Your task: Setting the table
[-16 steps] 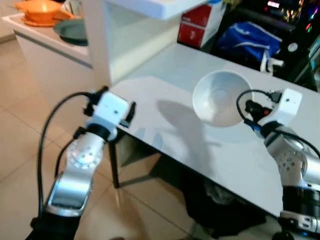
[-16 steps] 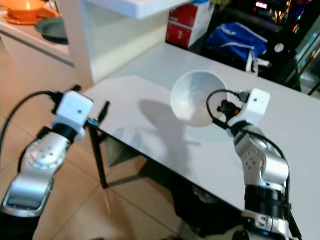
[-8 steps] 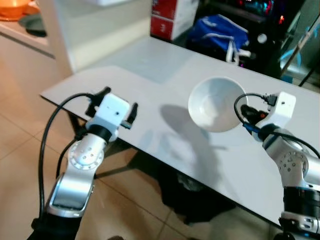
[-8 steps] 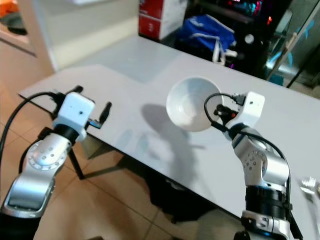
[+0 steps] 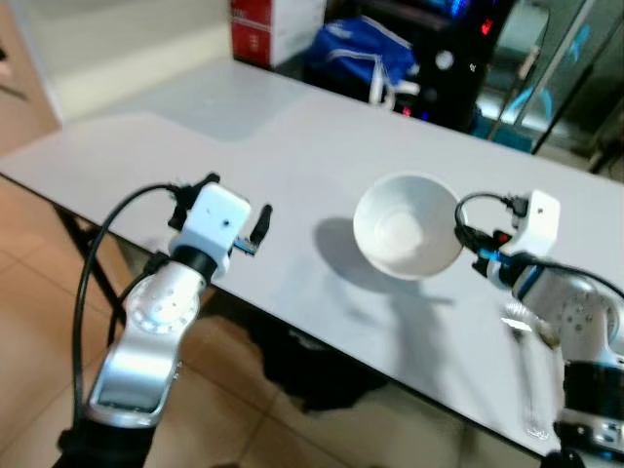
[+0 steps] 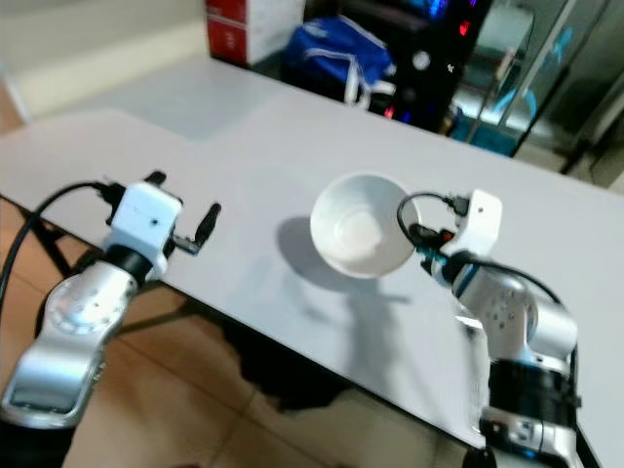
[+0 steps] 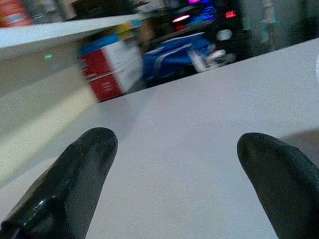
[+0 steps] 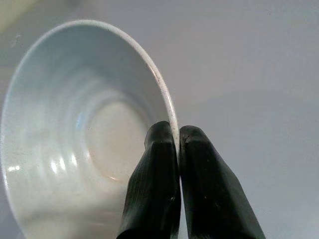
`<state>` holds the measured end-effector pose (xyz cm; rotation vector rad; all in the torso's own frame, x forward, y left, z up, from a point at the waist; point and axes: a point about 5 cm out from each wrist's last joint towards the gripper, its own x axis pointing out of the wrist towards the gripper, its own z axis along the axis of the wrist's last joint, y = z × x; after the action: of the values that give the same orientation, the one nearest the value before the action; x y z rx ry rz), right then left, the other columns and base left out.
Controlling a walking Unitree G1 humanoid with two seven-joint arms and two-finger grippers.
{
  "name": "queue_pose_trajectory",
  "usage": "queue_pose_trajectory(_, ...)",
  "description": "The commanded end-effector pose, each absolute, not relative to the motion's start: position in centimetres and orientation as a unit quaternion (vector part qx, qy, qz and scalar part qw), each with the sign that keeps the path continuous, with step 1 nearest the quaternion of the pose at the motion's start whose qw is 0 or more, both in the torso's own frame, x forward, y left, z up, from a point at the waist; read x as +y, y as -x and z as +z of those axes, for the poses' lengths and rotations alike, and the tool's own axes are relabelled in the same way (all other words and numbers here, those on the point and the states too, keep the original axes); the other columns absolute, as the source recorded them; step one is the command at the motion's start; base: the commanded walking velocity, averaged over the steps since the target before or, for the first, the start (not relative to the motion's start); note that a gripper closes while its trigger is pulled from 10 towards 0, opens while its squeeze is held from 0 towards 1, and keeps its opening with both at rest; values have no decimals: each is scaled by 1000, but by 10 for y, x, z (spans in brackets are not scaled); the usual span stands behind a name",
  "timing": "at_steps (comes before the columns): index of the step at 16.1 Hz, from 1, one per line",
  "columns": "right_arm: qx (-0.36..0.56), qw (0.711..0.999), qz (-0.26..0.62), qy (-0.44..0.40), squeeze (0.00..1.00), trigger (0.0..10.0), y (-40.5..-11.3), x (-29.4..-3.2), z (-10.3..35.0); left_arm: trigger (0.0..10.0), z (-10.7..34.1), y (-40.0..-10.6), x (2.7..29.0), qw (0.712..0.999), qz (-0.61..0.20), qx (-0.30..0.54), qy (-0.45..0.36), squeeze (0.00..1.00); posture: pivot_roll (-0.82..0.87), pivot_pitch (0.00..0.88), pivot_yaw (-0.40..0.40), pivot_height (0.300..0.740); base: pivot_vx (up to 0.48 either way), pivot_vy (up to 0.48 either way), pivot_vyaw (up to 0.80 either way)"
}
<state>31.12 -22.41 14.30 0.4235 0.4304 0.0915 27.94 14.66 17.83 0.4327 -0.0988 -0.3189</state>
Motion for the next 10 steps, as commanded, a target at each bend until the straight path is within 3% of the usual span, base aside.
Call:
queue_pose_trajectory(1, 215, 951, 44, -217, 0, 10000, -311, -231, 148, 10000, 171, -268, 136, 950, -234, -30, -204, 0, -11, 0, -73, 740, 0, 0, 0)
queue_pose_trajectory(3, 238, 941, 59, -234, 0, 10000, -313, -224, 147, 10000, 163, -250, 138, 927, -314, 9, -206, 0, -8, 0, -77, 740, 0, 0, 0)
queue_pose_trajectory(10, 239, 928, 82, -274, 0, 10000, -338, -192, 154, 10000, 166, -245, 151, 920, -336, 32, -201, 0, 4, 0, -73, 740, 0, 0, 0)
